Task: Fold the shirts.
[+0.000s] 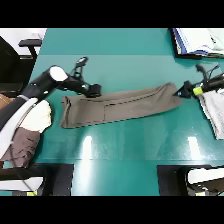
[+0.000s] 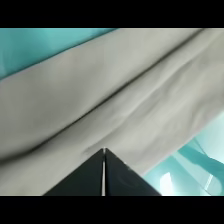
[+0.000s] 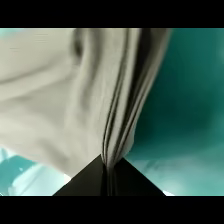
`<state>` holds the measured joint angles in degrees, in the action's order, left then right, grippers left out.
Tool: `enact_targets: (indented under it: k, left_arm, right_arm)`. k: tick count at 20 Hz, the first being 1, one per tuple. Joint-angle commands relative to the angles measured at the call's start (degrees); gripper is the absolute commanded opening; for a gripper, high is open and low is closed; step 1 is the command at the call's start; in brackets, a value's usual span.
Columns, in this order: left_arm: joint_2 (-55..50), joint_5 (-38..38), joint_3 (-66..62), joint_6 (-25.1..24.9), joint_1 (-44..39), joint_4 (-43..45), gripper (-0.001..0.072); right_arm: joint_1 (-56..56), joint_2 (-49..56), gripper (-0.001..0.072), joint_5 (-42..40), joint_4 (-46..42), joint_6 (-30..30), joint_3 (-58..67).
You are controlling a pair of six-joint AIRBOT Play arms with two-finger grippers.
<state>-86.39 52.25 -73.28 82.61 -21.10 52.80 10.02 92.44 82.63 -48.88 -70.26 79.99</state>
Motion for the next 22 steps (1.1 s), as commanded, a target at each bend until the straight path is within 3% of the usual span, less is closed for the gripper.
enact_targets:
  k: [1, 7, 14, 22]
  left_arm:
    - [-10.7, -0.5, -9.7, 0.2, -6.4, -0.3, 0.0022]
    - [-23.6, 1.8, -21.2, 3.3, -10.7, -0.5, 0.0022]
    - [-24.1, 5.7, -24.0, 6.0, -9.8, 4.0, 0.0022]
    - [1.4, 11.5, -26.4, 5.3, 9.7, 17.2, 0.0023]
  right_arm:
    - [-2.7, -6.2, 0.0014, 2.5, 6.4, -1.7, 6.7]
    - [-13.7, -12.2, 0.0014, 2.7, 11.5, -4.7, 16.0]
    - [-26.3, -12.1, 0.0014, 0.2, 11.8, -5.3, 22.0]
    - [-45.5, -5.0, 0.0015, -3.8, 11.9, -1.7, 21.9]
